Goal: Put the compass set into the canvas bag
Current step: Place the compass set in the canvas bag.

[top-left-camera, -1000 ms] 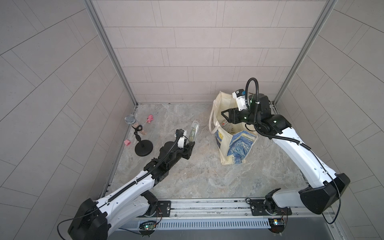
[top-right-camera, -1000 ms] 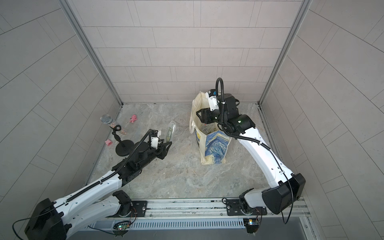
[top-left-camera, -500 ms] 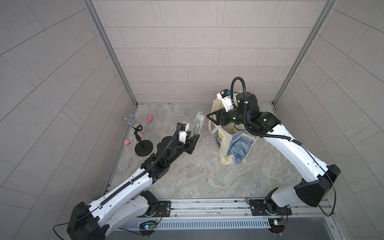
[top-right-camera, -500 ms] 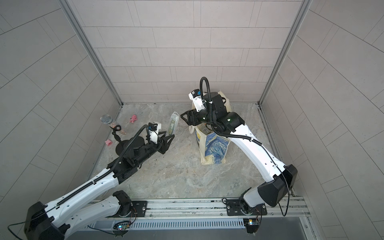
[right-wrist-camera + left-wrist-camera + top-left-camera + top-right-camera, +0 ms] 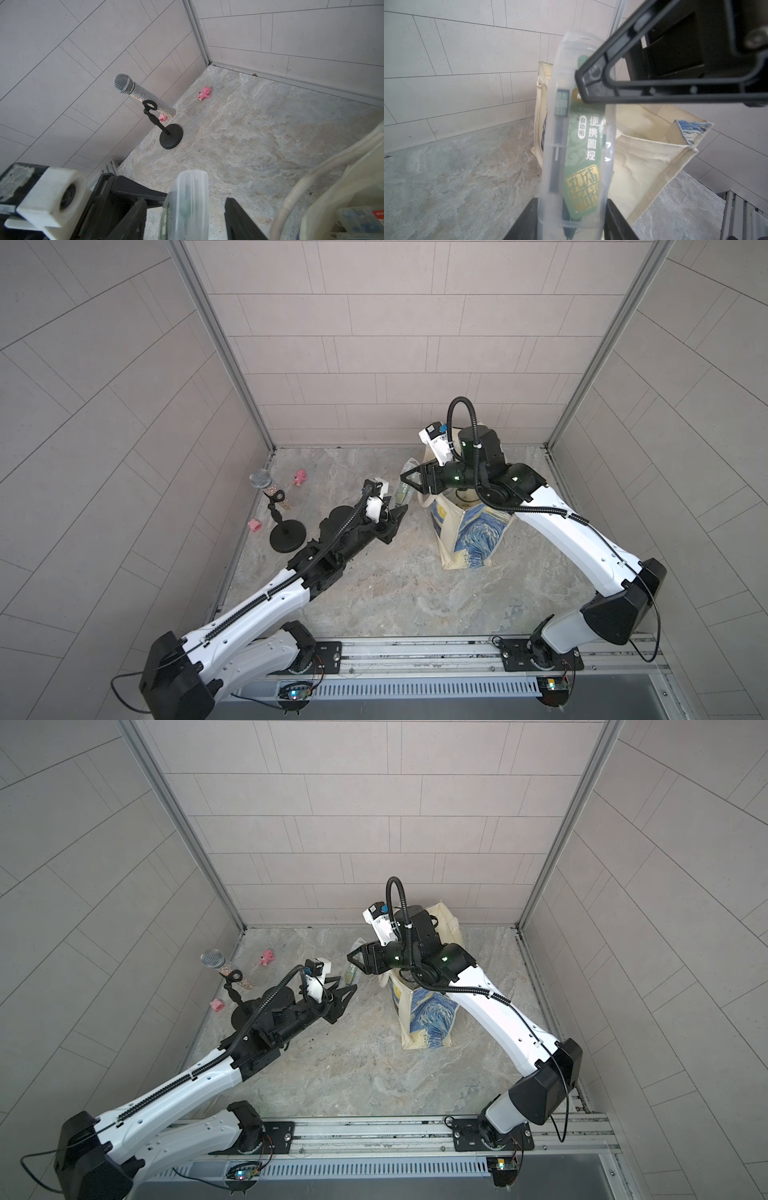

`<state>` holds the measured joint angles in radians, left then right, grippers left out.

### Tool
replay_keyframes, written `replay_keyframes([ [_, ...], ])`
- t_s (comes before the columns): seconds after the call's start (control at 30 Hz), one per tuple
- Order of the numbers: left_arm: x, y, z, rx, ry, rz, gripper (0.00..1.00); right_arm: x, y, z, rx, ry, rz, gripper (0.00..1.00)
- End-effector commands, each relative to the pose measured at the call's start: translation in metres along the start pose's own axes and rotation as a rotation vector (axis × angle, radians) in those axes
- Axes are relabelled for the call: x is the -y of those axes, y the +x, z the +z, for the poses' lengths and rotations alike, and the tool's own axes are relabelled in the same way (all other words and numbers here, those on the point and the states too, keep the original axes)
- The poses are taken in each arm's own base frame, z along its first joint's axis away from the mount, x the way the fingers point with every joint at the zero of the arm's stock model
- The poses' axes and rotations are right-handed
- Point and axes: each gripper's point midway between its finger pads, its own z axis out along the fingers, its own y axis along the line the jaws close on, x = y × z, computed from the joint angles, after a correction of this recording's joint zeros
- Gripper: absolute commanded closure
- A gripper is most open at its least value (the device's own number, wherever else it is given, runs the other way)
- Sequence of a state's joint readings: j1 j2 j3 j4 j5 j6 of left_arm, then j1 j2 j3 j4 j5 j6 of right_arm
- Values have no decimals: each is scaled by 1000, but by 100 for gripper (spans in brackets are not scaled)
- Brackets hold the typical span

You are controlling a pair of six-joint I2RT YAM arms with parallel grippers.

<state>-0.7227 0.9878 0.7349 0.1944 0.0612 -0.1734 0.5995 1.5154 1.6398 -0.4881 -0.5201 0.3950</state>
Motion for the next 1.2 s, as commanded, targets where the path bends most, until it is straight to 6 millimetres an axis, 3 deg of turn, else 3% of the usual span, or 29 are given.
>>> replay_keyframes([
  [0.0, 6, -29, -2, 84, 15, 19, 100, -7, -5, 3, 17, -40, 9, 42],
  [0.23, 4, -25, 2, 74, 3, 20, 100, -7, -1, 4, 15, -51, 23, 59],
  [0.47, 1, -23, 2, 68, -11, 23, 100, -5, 2, 4, 12, -45, 24, 91],
  [0.57, 2, -20, 0, 60, -8, 29, 99, -4, 1, 4, 15, -40, 23, 98],
  [0.8, -7, -6, -16, 0, -51, 75, 51, 3, -12, -8, 48, 18, 27, 100],
  [0.97, -16, 5, -34, -34, -94, 90, 37, 10, -32, -35, 110, 70, 9, 100],
  [1.17, -16, 21, -46, -89, -88, 73, 24, 43, -58, -76, 210, 182, 21, 100],
])
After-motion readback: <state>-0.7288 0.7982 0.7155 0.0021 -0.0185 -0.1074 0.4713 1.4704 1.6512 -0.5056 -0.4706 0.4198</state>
